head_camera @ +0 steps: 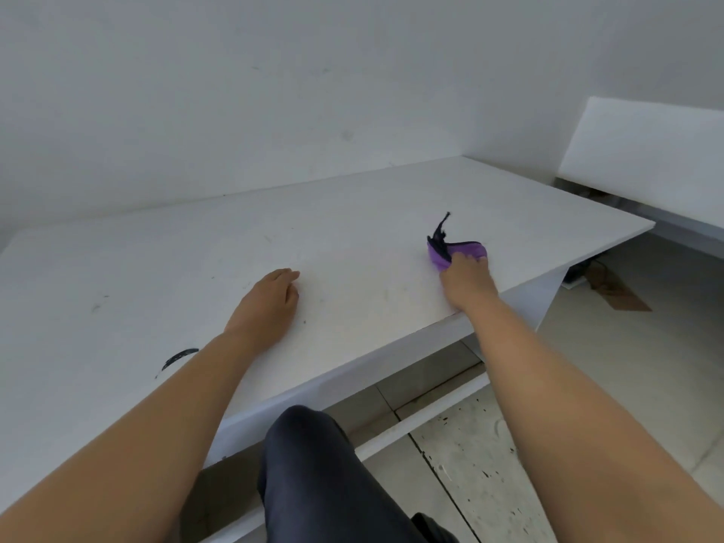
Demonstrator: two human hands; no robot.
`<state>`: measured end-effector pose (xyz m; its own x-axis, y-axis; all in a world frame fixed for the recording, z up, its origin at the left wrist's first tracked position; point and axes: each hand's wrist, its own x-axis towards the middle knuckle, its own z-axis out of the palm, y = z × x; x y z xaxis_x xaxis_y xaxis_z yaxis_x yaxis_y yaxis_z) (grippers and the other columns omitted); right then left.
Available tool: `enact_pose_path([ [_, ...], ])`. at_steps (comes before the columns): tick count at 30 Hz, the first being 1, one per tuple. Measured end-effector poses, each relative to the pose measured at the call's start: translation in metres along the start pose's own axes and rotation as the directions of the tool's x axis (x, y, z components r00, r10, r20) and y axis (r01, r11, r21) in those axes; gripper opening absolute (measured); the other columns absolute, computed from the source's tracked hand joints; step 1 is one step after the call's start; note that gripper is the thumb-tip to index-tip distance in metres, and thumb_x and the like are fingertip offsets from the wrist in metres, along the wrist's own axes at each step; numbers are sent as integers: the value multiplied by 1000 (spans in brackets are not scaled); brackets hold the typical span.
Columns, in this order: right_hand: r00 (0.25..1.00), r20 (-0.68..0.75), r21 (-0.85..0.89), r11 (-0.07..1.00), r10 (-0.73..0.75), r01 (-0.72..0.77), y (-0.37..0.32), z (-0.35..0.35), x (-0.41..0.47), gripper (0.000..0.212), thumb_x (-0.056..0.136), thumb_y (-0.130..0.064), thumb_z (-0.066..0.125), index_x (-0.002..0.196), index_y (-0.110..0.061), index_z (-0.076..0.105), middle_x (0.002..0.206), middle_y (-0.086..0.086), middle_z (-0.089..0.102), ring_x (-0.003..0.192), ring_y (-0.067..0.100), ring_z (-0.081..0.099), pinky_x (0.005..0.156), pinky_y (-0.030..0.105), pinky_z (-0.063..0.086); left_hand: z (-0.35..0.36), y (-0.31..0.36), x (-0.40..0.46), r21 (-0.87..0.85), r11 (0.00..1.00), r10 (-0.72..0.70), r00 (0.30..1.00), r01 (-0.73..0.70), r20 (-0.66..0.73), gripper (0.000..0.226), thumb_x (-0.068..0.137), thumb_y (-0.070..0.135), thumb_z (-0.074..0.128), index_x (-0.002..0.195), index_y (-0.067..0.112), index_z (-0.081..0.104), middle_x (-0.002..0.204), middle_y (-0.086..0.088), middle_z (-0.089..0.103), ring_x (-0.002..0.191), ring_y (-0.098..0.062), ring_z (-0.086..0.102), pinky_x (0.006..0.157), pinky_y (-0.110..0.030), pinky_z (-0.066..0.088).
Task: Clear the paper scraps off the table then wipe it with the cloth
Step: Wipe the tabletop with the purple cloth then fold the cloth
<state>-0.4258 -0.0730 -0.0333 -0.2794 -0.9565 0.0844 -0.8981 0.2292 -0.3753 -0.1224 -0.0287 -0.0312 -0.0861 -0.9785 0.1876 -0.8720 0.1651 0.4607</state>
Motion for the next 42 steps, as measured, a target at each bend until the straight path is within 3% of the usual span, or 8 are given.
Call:
enact_pose_path([
  [5,942,126,39,951,-310,308,-38,16,23,41,98,-24,37,138,-13,41,145,12,39,140,28,25,108,40,33,18,33,44,28,986,164,983,-167,85,42,101,23,33,142,19,39,151,1,34,140,-15,27,113,-24,16],
  [10,898,185,71,917,-399,393,-68,32,69,44,99,-28,35,143,-21,36,156,7,24,146,23,12,114,37,24,39,58,110,154,945,256,945,-289,201,42,99,22,33,138,13,43,144,-5,42,134,-20,34,111,-28,22],
  [13,902,184,63,921,-390,386,-84,47,108,44,99,-30,33,142,-19,36,156,8,22,146,24,8,116,39,22,50,55,154,216,941,208,948,-262,242,42,98,21,30,137,12,41,141,-6,43,130,-21,37,109,-31,27],
  [18,891,218,55,917,-398,396,-120,66,178,45,100,-32,31,143,-19,34,157,6,18,147,23,5,116,39,20,57,30,225,235,960,81,954,-152,288,50,100,21,20,150,19,15,158,5,15,145,-17,13,117,-33,12],
  [25,871,246,55,903,-426,426,-177,98,272,45,101,-31,28,143,-17,32,158,7,18,147,22,2,117,40,18,69,2,314,213,975,5,963,-65,271,50,102,22,18,150,14,10,159,0,8,146,-19,7,118,-34,8],
  [33,893,237,34,921,-384,387,-230,121,337,47,101,-31,25,145,-15,30,158,9,15,147,26,4,118,41,13,89,-3,339,251,967,-18,982,-30,187,54,100,25,13,151,15,0,159,-1,0,147,-17,-1,118,-33,3],
  [39,958,215,31,981,-191,189,-222,109,328,53,98,-25,25,148,-8,17,158,18,1,146,32,-4,120,40,0,91,8,334,335,942,-81,979,14,187,56,99,22,28,150,8,10,158,-7,11,145,-24,10,117,-38,15],
  [42,983,168,2,998,-69,70,-190,94,314,54,99,-23,22,149,-6,15,157,21,-2,146,33,-10,119,40,-3,95,30,313,271,960,-120,976,68,180,55,98,16,22,150,6,7,159,-8,6,146,-24,6,117,-35,9],
])
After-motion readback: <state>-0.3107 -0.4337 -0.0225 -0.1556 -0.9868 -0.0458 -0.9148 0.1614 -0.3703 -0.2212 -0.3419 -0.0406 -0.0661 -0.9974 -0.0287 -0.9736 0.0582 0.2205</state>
